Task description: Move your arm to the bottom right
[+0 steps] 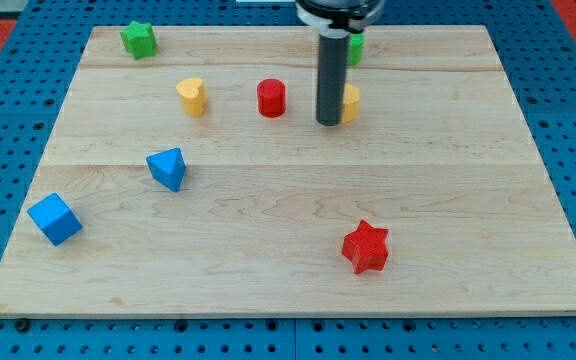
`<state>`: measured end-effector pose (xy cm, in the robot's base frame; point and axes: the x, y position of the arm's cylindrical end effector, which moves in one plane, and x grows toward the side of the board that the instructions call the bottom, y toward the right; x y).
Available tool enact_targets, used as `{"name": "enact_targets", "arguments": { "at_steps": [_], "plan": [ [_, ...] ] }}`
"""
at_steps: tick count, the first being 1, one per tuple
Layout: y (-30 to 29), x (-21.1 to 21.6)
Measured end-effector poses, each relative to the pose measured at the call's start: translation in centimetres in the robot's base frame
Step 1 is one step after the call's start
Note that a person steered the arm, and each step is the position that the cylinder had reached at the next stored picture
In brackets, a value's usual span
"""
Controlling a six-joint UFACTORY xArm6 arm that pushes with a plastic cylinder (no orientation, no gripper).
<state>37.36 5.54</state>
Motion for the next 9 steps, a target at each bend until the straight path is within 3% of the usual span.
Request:
{"name": "enact_targets", "arguments": {
  "at_steps": [2,5,9],
  "plan": [
    [2.2,-1.1],
    [3.7,11.1],
    [20.0,19.1]
  ]
}}
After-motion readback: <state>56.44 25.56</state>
